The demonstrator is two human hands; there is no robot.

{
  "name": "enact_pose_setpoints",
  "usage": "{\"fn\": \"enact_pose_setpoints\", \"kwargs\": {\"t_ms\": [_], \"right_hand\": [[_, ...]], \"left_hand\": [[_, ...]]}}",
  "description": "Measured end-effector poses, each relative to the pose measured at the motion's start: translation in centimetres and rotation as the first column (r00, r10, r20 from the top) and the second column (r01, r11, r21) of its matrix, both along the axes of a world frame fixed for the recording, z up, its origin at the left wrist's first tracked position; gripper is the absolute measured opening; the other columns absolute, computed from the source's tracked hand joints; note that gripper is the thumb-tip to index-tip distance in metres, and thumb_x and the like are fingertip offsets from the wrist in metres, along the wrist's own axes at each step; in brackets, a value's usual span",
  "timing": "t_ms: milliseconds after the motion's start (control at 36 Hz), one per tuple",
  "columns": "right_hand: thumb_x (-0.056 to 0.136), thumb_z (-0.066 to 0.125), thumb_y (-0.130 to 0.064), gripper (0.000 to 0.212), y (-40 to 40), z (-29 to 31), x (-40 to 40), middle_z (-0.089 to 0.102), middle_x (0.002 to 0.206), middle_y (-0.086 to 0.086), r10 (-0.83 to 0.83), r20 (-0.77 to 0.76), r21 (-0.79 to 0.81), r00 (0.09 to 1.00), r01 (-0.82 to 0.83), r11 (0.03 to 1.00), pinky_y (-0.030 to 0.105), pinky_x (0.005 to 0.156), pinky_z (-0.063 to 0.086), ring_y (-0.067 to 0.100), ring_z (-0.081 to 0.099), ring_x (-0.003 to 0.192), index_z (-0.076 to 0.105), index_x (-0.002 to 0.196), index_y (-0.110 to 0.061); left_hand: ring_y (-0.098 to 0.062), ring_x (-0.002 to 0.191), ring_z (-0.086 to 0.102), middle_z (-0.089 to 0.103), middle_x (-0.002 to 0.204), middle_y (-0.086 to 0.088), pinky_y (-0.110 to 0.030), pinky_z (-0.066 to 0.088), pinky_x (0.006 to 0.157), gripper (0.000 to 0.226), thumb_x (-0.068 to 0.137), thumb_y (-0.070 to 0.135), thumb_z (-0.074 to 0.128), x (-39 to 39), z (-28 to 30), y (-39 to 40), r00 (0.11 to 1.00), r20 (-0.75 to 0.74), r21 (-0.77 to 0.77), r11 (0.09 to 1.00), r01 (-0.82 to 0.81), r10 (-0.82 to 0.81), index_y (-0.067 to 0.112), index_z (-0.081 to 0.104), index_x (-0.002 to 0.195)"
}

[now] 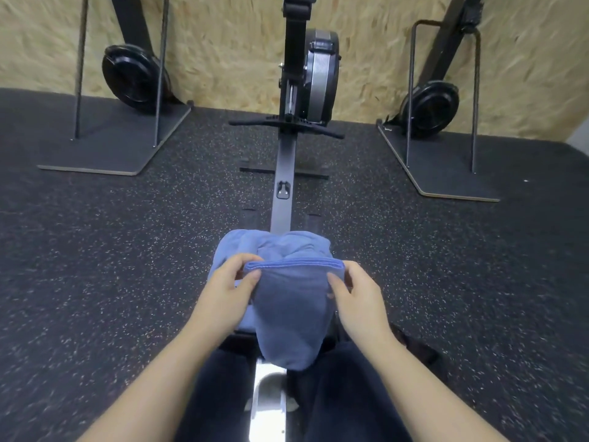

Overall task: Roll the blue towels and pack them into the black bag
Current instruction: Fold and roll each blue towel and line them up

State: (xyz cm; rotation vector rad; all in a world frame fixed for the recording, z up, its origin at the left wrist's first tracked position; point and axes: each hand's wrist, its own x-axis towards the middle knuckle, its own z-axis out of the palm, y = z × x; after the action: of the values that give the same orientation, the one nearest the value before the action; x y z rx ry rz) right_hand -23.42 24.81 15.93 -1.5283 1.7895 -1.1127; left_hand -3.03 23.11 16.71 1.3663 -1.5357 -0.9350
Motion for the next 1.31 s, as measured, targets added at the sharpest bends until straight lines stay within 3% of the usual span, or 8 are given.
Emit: {"fn": "enact_pose_setpoints", "kwargs": {"t_ms": [111, 250, 333, 472, 1028, 1111, 1167, 1306], "right_hand": [[0.096, 0.053, -0.011, 0.009, -1.6, -0.1, 0.2, 0.067, 0.094, 0.005, -0.007, 0.185, -0.028, 0.983, 0.013, 1.000, 0.010, 0.061, 0.047, 0.025, 0.067, 0.081, 0.061, 0.094, -0.015], [0.098, 0.049, -0.012, 0.014, -4.3, -0.9, 0.3, 0.066, 0.097, 0.000, -0.019, 0.248, -0.053, 0.968, 0.033, 0.998, 0.017, 0.066, 0.053, 0.016, 0.066, 0.082, 0.062, 0.100, -0.017], [0.098, 0.047, -0.013, 0.019, -6.2, -1.6, 0.3, 0.066, 0.098, -0.007, -0.022, 0.259, -0.081, 0.966, 0.044, 0.996, 0.022, 0.071, 0.056, 0.010, 0.065, 0.082, 0.060, 0.099, -0.027], [0.099, 0.046, -0.018, 0.018, -10.0, -3.5, 0.0, 0.067, 0.094, -0.012, -0.056, 0.252, -0.099, 0.966, 0.083, 0.992, 0.036, 0.080, 0.057, 0.003, 0.064, 0.081, 0.061, 0.102, -0.027], [0.098, 0.041, -0.030, 0.017, -23.9, -14.0, -0.3, 0.061, 0.089, -0.019, -0.126, 0.159, 0.041, 0.979, 0.121, 0.992, 0.048, 0.089, 0.051, 0.015, 0.061, 0.096, 0.056, 0.094, -0.038], [0.099, 0.042, -0.025, 0.021, -24.9, -14.4, -0.2, 0.061, 0.100, -0.016, -0.092, 0.146, 0.042, 0.985, 0.087, 0.995, 0.041, 0.097, 0.047, 0.012, 0.057, 0.097, 0.058, 0.112, -0.022], [0.101, 0.042, -0.020, 0.033, -25.1, -14.0, -0.1, 0.056, 0.127, -0.007, -0.045, 0.155, 0.070, 0.987, 0.035, 0.997, 0.022, 0.104, 0.036, 0.003, 0.049, 0.109, 0.048, 0.134, -0.018], [0.100, 0.044, -0.016, 0.049, -23.8, -14.0, -0.8, 0.037, 0.150, -0.001, 0.087, 0.073, 0.107, 0.994, -0.094, 0.990, 0.028, 0.114, 0.026, 0.010, 0.034, 0.137, 0.030, 0.148, -0.015]], "left_hand": [[-0.016, 0.069, 0.051, 0.064, 0.082, -0.011, -0.024, 0.040, 0.063, 0.027, 0.092, 0.018, 0.058, 0.5, -0.3, -2.0, 0.992, 0.126, -0.026, 0.999, 0.029, -0.026, 0.044, 0.060, 0.087], [-0.021, 0.058, 0.064, 0.062, 0.080, -0.005, -0.021, 0.041, 0.043, 0.028, 0.099, 0.016, 0.048, -0.4, -0.4, -4.7, 0.994, -0.100, 0.089, 0.994, 0.055, -0.046, 0.040, 0.053, 0.087], [-0.023, 0.065, 0.070, 0.057, 0.073, 0.012, -0.029, 0.045, 0.048, 0.030, 0.101, 0.017, 0.043, -1.2, -1.1, -6.5, 0.968, -0.253, 0.147, 0.988, 0.045, -0.006, 0.041, 0.049, 0.085], [-0.012, 0.060, 0.069, 0.057, 0.076, -0.002, -0.022, 0.051, 0.052, 0.011, 0.100, 0.014, 0.044, -1.9, -3.1, -10.4, 0.940, -0.338, 0.120, 0.993, -0.012, 0.052, 0.020, 0.044, 0.090], [0.001, 0.065, 0.067, 0.054, 0.085, 0.001, -0.019, 0.053, 0.066, 0.018, 0.102, 0.012, 0.041, -3.3, -13.6, -23.4, 0.954, -0.275, 0.138, 0.987, -0.083, 0.119, 0.022, 0.040, 0.088], [0.012, 0.080, 0.061, 0.054, 0.104, 0.008, -0.019, 0.051, 0.083, 0.009, 0.100, 0.014, 0.048, -3.0, -14.3, -23.8, 0.987, -0.140, 0.101, 0.992, -0.069, 0.083, 0.020, 0.046, 0.105], [0.018, 0.098, 0.051, 0.045, 0.124, 0.021, -0.008, 0.042, 0.081, 0.038, 0.098, 0.014, 0.052, -2.7, -14.7, -23.6, 0.999, -0.040, 0.080, 0.996, 0.026, -0.022, 0.025, 0.038, 0.131], [-0.013, 0.142, 0.025, 0.017, 0.154, 0.010, -0.029, 0.023, 0.116, 0.068, 0.092, 0.020, 0.062, -2.0, -16.1, -21.5, 0.956, 0.190, 0.015, 0.974, 0.225, -0.224, 0.030, 0.020, 0.145]]}}
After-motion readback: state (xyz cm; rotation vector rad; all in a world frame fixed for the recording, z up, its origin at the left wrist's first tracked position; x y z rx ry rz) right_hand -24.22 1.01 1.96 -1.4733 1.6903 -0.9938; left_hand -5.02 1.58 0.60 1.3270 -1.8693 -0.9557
